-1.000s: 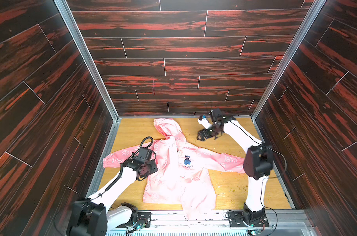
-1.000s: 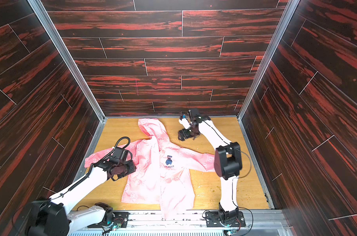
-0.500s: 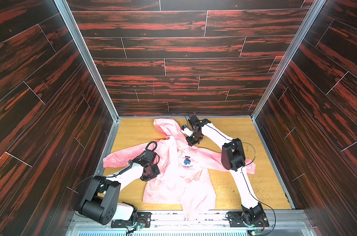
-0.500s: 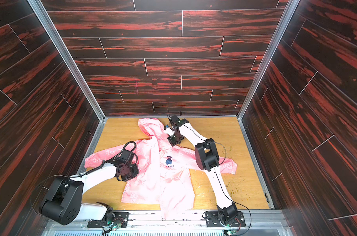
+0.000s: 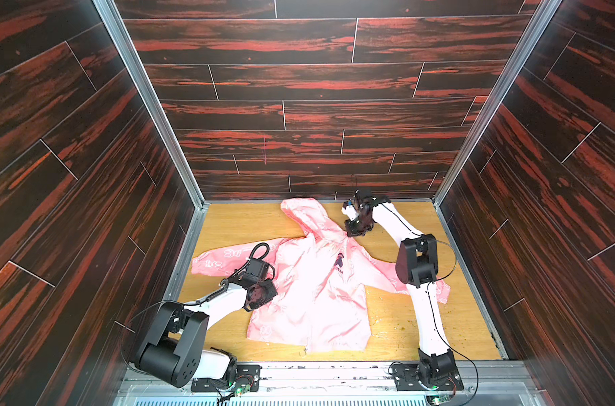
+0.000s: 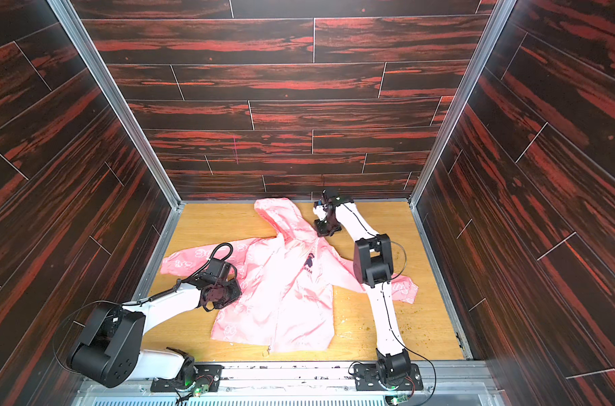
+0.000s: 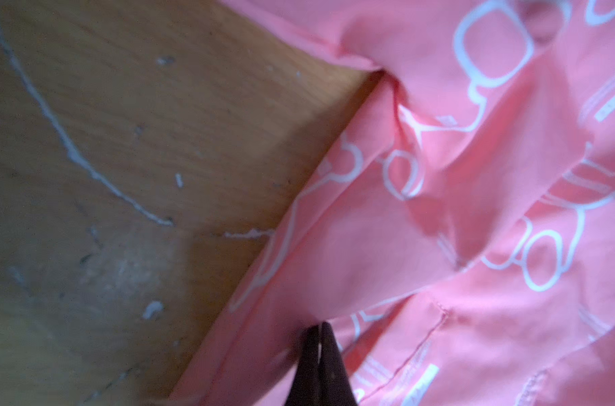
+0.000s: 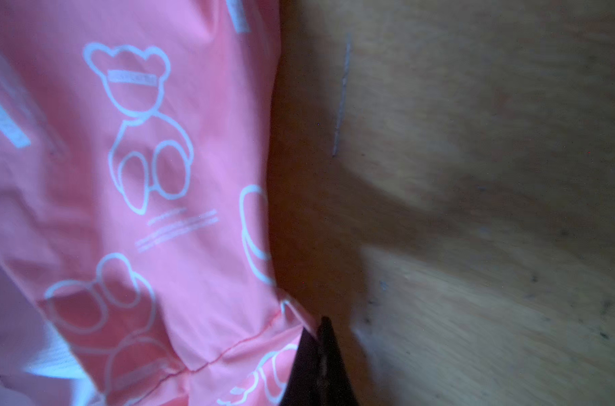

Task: Unzip the jacket
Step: Smooth out the jacket at the center of the board.

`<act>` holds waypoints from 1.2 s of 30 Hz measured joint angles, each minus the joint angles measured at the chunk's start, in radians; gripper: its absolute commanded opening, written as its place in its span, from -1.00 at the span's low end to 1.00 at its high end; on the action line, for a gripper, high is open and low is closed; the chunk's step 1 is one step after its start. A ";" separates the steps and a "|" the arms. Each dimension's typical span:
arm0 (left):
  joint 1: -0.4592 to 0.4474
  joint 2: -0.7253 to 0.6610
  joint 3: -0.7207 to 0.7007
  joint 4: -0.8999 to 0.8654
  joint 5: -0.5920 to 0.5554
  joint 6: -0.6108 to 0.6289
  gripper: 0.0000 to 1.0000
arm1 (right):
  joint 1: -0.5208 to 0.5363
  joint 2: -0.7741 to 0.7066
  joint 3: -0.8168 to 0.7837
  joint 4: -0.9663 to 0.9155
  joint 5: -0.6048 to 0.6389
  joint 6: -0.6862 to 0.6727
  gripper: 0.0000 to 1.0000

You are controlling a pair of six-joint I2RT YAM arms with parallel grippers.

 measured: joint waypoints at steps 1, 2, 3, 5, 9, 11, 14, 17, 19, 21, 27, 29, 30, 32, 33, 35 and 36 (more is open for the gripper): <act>-0.002 0.000 -0.004 0.013 0.000 -0.003 -1.00 | -0.005 0.000 0.013 -0.005 0.000 0.000 -0.91; -0.003 -0.001 -0.007 0.020 -0.002 -0.004 -1.00 | -0.007 0.000 0.022 -0.008 0.000 0.001 -0.75; -0.004 -0.003 -0.010 0.024 -0.003 -0.006 -1.00 | -0.008 0.000 0.031 -0.011 0.000 0.007 -0.57; -0.005 -0.005 -0.012 0.027 -0.005 -0.007 -1.00 | -0.013 0.000 0.047 -0.012 0.008 0.010 -0.35; -0.013 -0.008 -0.012 0.026 -0.021 -0.007 -1.00 | -0.034 0.000 0.099 -0.025 -0.001 0.011 -0.10; -0.016 -0.008 -0.011 0.026 -0.026 -0.007 -1.00 | -0.038 0.000 0.132 -0.031 -0.008 0.013 -0.03; -0.021 -0.008 -0.011 0.026 -0.034 -0.007 -1.00 | -0.016 0.000 0.188 -0.039 -0.015 0.007 0.05; -0.025 -0.007 -0.011 0.026 -0.040 -0.008 -1.00 | 0.043 0.000 0.237 -0.038 -0.006 -0.008 0.12; -0.026 -0.007 -0.011 0.026 -0.042 -0.008 -1.00 | 0.093 0.001 0.262 -0.037 0.012 -0.024 0.17; -0.027 -0.007 -0.011 0.026 -0.043 -0.011 -1.00 | 0.145 0.002 0.285 -0.039 0.035 -0.034 0.21; -0.028 -0.007 -0.012 0.026 -0.045 -0.018 -1.00 | 0.239 0.047 0.341 -0.042 0.084 -0.052 0.27; -0.028 -0.007 -0.014 0.029 -0.044 -0.026 -1.00 | 0.243 0.071 0.341 -0.045 0.113 -0.052 0.27; -0.028 -0.008 -0.017 0.033 -0.044 -0.030 -1.00 | 0.243 0.085 0.341 -0.048 0.130 -0.051 0.27; -0.028 -0.009 -0.025 0.043 -0.043 -0.038 -1.00 | 0.240 0.115 0.341 -0.054 0.168 -0.044 0.26; -0.028 -0.010 -0.029 0.047 -0.043 -0.042 -1.00 | 0.239 0.125 0.341 -0.056 0.182 -0.041 0.25; -0.028 -0.012 -0.035 0.054 -0.043 -0.049 -1.00 | 0.237 0.144 0.339 -0.063 0.204 -0.037 0.24; -0.028 -0.014 -0.037 0.057 -0.043 -0.052 -1.00 | 0.236 0.148 0.339 -0.065 0.208 -0.037 0.23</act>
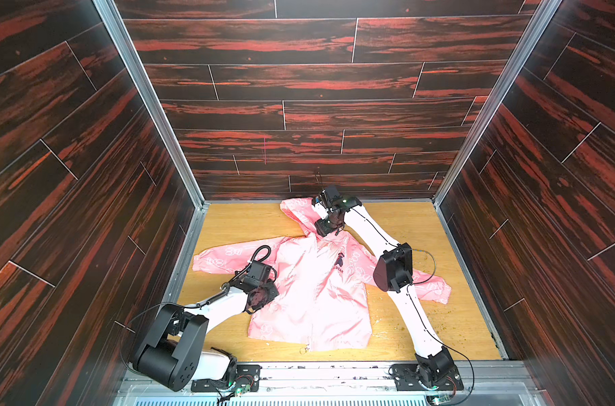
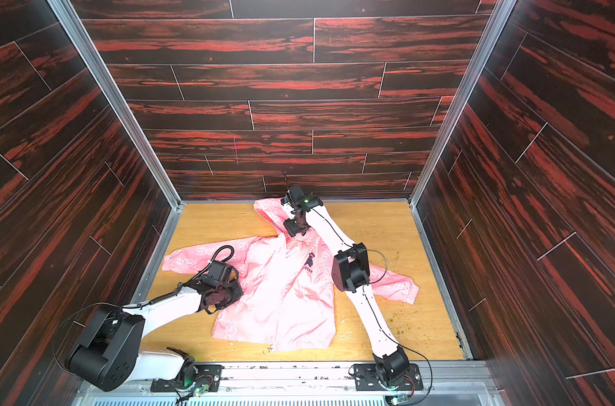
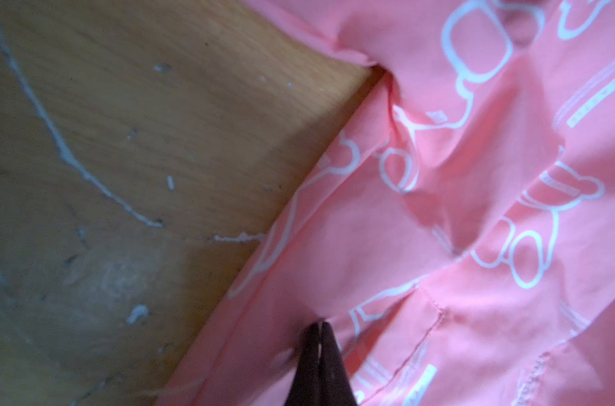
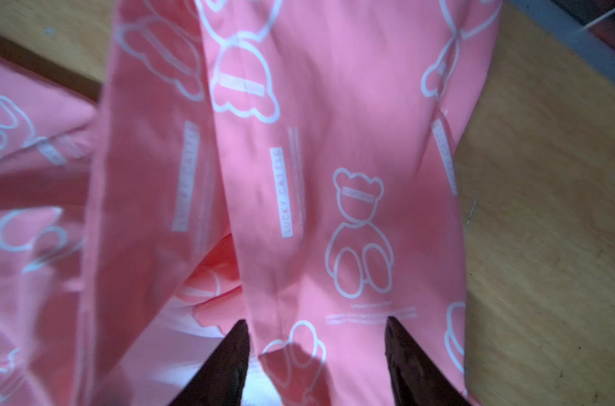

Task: Unzip the jacket
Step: Smooth out the jacket at the center of the board.

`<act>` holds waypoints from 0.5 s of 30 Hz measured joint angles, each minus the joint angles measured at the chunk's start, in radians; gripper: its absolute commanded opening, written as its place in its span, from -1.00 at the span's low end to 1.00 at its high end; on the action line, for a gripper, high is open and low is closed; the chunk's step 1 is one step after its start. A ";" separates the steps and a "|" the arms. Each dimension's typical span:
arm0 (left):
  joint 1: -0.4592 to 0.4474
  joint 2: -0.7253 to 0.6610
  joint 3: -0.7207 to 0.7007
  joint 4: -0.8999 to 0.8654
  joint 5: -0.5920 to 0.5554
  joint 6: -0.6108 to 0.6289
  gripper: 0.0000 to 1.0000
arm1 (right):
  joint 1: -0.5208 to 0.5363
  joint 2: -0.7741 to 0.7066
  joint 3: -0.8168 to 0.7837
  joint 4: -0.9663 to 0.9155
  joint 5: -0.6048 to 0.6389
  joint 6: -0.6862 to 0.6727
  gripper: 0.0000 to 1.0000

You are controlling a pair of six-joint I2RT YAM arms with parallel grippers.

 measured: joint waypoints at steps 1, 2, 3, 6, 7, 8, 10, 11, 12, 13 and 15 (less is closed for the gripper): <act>0.000 -0.001 -0.003 0.004 0.000 -0.002 -1.00 | -0.001 0.001 -0.003 0.000 0.001 0.000 0.22; 0.000 -0.002 -0.005 0.006 0.000 -0.004 -1.00 | -0.001 0.001 -0.005 -0.002 0.000 -0.001 0.22; 0.000 -0.002 -0.005 0.006 0.000 -0.005 -1.00 | -0.001 0.001 -0.005 -0.002 -0.002 -0.002 0.22; 0.000 -0.002 -0.005 0.006 0.000 -0.007 -1.00 | 0.002 0.001 -0.016 0.002 -0.026 -0.010 0.22; 0.000 -0.002 -0.005 0.006 0.000 -0.008 -1.00 | 0.003 0.001 -0.023 0.002 -0.036 -0.012 0.23; 0.000 -0.002 -0.005 0.006 0.000 -0.008 -1.00 | 0.005 0.001 -0.027 0.002 -0.048 -0.013 0.22; 0.000 -0.001 -0.005 0.006 0.000 -0.008 -1.00 | 0.008 0.001 -0.032 0.002 -0.068 -0.016 0.23; 0.000 -0.001 -0.005 0.006 0.000 -0.008 -1.00 | 0.011 0.001 -0.034 0.002 -0.074 -0.017 0.23; 0.000 -0.001 -0.005 0.006 0.000 -0.008 -1.00 | 0.013 0.001 -0.034 0.002 -0.075 -0.020 0.23; 0.000 -0.001 -0.005 0.006 0.000 -0.008 -1.00 | 0.015 0.001 -0.036 0.002 -0.074 -0.024 0.22; 0.000 -0.001 -0.005 0.006 0.000 -0.008 -1.00 | 0.019 0.001 -0.038 0.001 -0.064 -0.028 0.18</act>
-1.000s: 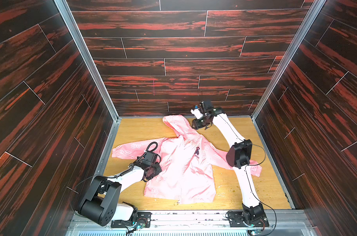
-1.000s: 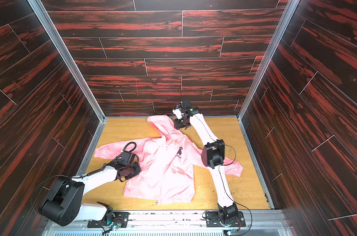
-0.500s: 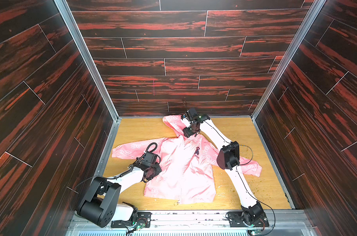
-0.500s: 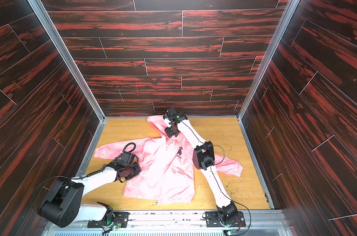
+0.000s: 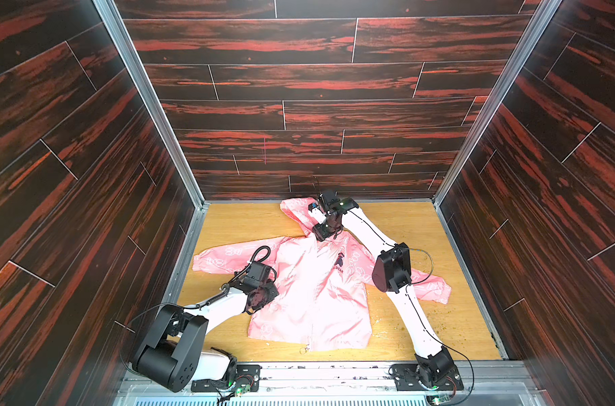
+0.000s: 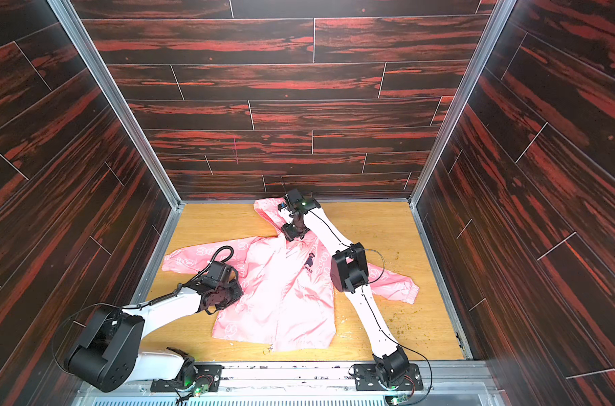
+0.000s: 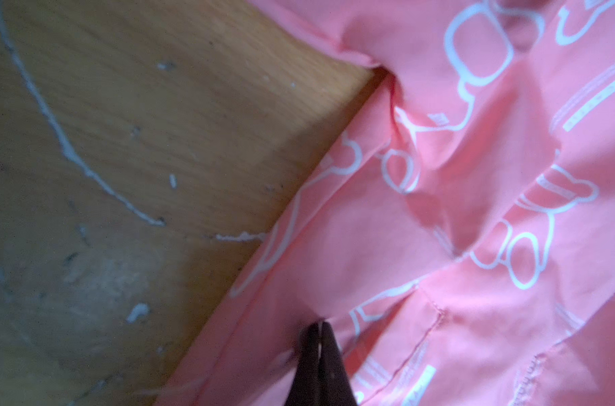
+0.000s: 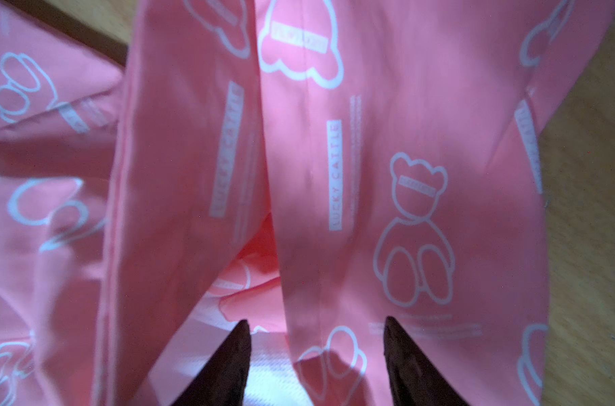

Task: Unzip the jacket
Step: Smooth out the jacket at the center of the board.

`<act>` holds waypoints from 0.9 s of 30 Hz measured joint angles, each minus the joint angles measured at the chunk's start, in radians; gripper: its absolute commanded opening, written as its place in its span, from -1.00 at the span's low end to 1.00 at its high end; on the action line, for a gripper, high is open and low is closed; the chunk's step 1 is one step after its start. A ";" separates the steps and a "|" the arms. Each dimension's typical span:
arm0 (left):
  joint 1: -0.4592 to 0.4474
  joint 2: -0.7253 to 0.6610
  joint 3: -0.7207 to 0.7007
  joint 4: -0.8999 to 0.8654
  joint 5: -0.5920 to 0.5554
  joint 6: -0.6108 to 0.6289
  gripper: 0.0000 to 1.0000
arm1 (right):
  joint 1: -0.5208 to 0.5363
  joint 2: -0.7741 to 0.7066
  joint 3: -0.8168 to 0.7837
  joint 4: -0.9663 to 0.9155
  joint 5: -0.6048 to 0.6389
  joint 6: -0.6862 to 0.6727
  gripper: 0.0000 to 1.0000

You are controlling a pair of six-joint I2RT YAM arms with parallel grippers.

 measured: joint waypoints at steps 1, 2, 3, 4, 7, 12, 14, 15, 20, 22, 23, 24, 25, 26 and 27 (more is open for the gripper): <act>0.000 0.000 0.000 0.000 0.000 0.000 -1.00 | 0.001 0.000 -0.001 0.000 0.012 -0.003 0.13; 0.000 0.000 0.000 0.000 0.000 0.000 -1.00 | 0.002 0.000 -0.001 0.000 0.026 -0.004 0.09; 0.000 0.000 0.000 0.000 0.000 0.000 -1.00 | 0.002 0.000 -0.002 0.000 0.039 -0.002 0.04; 0.000 0.000 0.001 0.000 0.000 0.000 -1.00 | 0.003 0.000 -0.002 0.000 0.057 -0.003 -0.05; 0.000 0.000 0.001 0.000 0.000 0.000 -1.00 | 0.003 0.014 -0.002 0.005 0.112 -0.008 -0.30; 0.000 0.000 0.000 0.000 0.000 -0.001 -1.00 | 0.002 0.060 -0.005 0.026 0.178 0.002 -0.50; 0.000 0.000 -0.001 0.000 0.000 -0.003 -1.00 | 0.002 0.066 -0.005 0.030 0.180 0.002 -0.47; 0.000 0.000 -0.001 -0.001 0.000 -0.003 -1.00 | 0.001 0.066 -0.005 0.031 0.176 0.004 -0.41; 0.000 0.000 -0.002 -0.001 0.000 -0.007 -1.00 | -0.002 0.066 -0.003 0.045 0.128 0.025 -0.04; 0.000 0.000 -0.002 -0.001 -0.001 -0.007 -1.00 | -0.003 0.065 -0.003 0.050 0.094 0.036 0.01; 0.000 0.000 -0.002 -0.001 -0.001 -0.007 -1.00 | -0.004 0.065 -0.003 0.053 0.079 0.039 0.03; 0.000 0.000 -0.002 -0.001 -0.001 -0.007 -1.00 | -0.005 0.065 -0.003 0.054 0.060 0.041 0.04; 0.000 0.000 -0.002 -0.001 -0.001 -0.007 -1.00 | -0.005 0.065 -0.004 0.055 0.042 0.042 0.04; 0.000 0.000 -0.003 0.000 -0.001 -0.007 -1.00 | -0.005 0.065 -0.004 0.056 0.027 0.043 0.04; 0.000 0.000 -0.004 0.000 -0.001 -0.007 -1.00 | -0.005 0.065 -0.004 0.058 0.012 0.042 0.04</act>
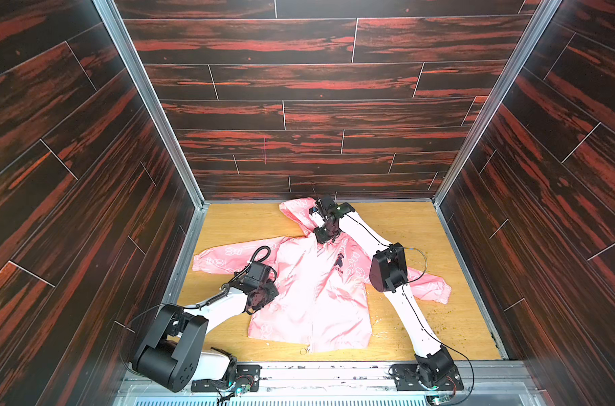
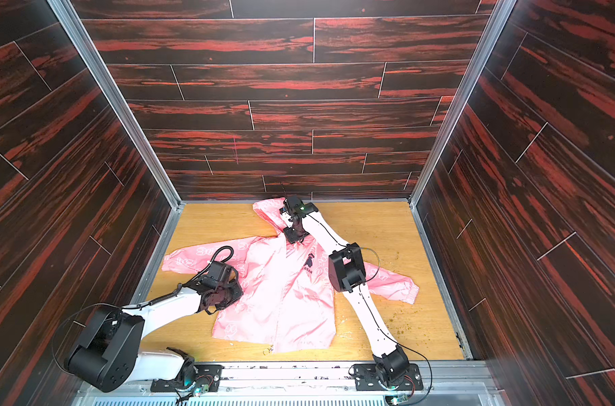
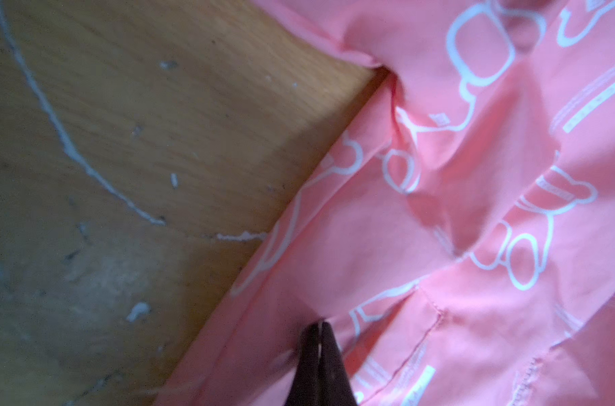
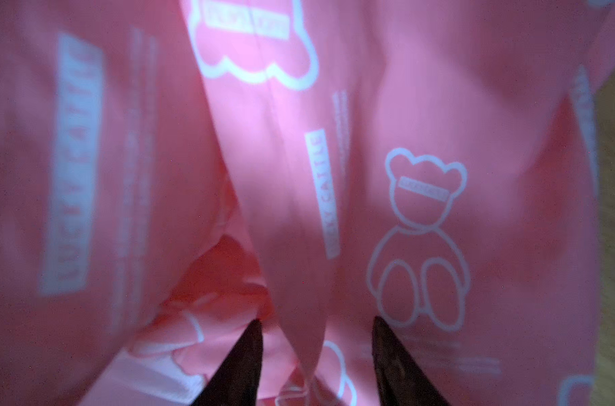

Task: Unzip the jacket
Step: Smooth out the jacket at the center of the board.

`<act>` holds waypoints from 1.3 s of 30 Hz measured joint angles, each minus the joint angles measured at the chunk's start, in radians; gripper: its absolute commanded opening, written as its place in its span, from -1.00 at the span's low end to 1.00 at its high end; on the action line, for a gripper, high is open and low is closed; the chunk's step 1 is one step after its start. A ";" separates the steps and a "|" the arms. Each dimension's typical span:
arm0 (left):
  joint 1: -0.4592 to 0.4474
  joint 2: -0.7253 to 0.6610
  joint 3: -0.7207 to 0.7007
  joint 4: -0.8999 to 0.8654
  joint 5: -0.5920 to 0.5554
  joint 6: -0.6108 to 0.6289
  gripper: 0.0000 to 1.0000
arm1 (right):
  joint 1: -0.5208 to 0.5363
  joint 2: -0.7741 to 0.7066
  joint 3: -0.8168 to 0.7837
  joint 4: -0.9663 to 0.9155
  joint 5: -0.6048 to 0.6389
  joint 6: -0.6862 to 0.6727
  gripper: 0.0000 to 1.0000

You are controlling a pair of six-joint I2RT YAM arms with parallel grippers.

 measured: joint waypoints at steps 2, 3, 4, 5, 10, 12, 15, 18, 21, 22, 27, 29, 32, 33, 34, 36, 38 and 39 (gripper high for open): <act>0.000 0.000 -0.002 0.001 0.000 0.000 -1.00 | 0.000 0.000 0.000 0.003 -0.019 0.000 0.04; 0.000 -0.001 -0.002 0.002 0.000 0.000 -1.00 | 0.000 0.000 -0.001 0.004 -0.022 0.000 0.04; 0.000 -0.001 -0.002 0.002 0.000 0.000 -1.00 | 0.000 0.000 -0.002 0.006 -0.023 0.000 0.03; 0.000 -0.002 -0.003 0.002 0.000 0.000 -1.00 | 0.000 0.000 -0.005 0.012 -0.021 0.000 -0.01; 0.000 -0.006 -0.008 0.007 0.000 0.000 -1.00 | 0.000 0.000 -0.016 0.053 0.032 0.021 -0.43; 0.000 -0.006 -0.008 0.008 0.000 0.000 -1.00 | 0.000 0.001 -0.016 0.082 0.065 0.034 -0.56; 0.000 -0.007 -0.008 0.008 0.000 0.000 -1.00 | -0.003 0.001 -0.016 0.126 0.106 0.064 -0.76; 0.000 -0.011 -0.010 0.009 0.000 -0.001 -1.00 | -0.013 0.001 -0.016 0.163 0.138 0.101 -0.93; 0.000 -0.013 -0.015 0.014 -0.001 -0.008 -1.00 | -0.034 0.001 -0.016 0.190 0.166 0.141 -1.00; 0.000 -0.013 -0.016 0.015 -0.001 -0.010 -1.00 | -0.043 0.001 -0.016 0.197 0.169 0.153 -1.00; 0.000 -0.014 -0.022 0.024 -0.001 -0.022 -1.00 | -0.102 0.000 -0.016 0.216 0.170 0.200 -1.00; 0.000 -0.014 -0.023 0.025 -0.001 -0.026 -1.00 | -0.124 0.000 -0.016 0.219 0.170 0.210 -1.00; 0.000 -0.014 -0.023 0.026 -0.002 -0.029 -1.00 | -0.148 -0.001 -0.016 0.220 0.166 0.213 -1.00; 0.000 -0.014 -0.023 0.026 -0.003 -0.031 -1.00 | -0.153 -0.001 -0.016 0.220 0.161 0.210 -1.00; 0.000 -0.014 -0.023 0.026 -0.003 -0.033 -1.00 | -0.158 -0.001 -0.016 0.222 0.153 0.206 -1.00; -0.001 -0.014 -0.023 0.026 -0.005 -0.034 -1.00 | -0.162 -0.001 -0.016 0.227 0.130 0.199 -1.00; -0.004 -0.014 -0.022 0.024 -0.010 -0.035 -1.00 | -0.161 -0.001 -0.015 0.234 0.094 0.193 -1.00; -0.005 -0.014 -0.021 0.023 -0.013 -0.035 -1.00 | -0.161 -0.001 -0.015 0.237 0.079 0.193 -0.94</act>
